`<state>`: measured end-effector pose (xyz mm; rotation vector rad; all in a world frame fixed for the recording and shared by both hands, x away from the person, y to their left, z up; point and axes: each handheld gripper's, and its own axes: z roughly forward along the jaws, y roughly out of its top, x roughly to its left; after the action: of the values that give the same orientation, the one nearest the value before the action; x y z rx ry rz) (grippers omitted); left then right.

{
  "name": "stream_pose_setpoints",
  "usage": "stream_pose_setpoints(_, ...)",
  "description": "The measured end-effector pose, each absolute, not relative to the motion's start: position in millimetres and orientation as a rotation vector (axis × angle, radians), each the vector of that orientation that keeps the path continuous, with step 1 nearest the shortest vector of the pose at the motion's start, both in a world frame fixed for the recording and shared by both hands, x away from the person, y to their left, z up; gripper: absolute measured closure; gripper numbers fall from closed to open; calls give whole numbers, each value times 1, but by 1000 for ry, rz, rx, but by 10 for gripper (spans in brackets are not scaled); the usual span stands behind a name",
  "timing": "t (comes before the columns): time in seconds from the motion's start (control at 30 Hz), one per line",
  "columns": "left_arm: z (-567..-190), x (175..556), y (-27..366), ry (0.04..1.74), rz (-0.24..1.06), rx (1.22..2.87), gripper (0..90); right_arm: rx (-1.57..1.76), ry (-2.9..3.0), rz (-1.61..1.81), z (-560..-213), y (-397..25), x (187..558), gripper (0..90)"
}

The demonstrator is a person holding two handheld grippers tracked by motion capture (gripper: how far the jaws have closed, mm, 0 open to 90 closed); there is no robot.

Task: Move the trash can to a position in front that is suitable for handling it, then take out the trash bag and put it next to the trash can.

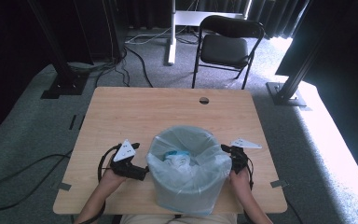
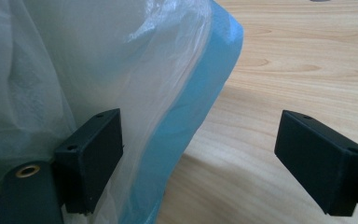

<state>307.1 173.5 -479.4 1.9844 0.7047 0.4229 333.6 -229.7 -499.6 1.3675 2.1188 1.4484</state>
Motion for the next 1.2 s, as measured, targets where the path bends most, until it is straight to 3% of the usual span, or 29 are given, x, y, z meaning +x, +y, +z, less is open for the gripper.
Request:
stream_pose_setpoints(0.27, -486, 301, 173, 712, 414, 1981, 1, 1357, 2131, 1453, -502, -233, 325, 128)
stream_pose_setpoints(0.4, -498, 301, 182, 723, 352, 2005, 1, 1381, 2142, 1383, -511, -243, 330, 137)
stream_pose_setpoints(0.47, -504, 299, 191, 755, 322, 1998, 1, 1418, 2150, 1330, -516, -251, 334, 151)
stream_pose_setpoints(0.53, -508, 295, 199, 785, 304, 1979, 1, 1454, 2183, 1343, -520, -262, 339, 228)
stream_pose_setpoints(0.73, -502, 279, 214, 828, 288, 1950, 1, 1538, 2214, 1355, -516, -284, 346, 235)
stream_pose_setpoints(0.87, -488, 268, 219, 842, 289, 1912, 1, 1550, 2133, 1412, -501, -294, 343, 125)
stream_pose_setpoints(1.2, -463, 253, 195, 773, 298, 1920, 0, 1388, 1956, 1623, -420, -307, 330, 125)
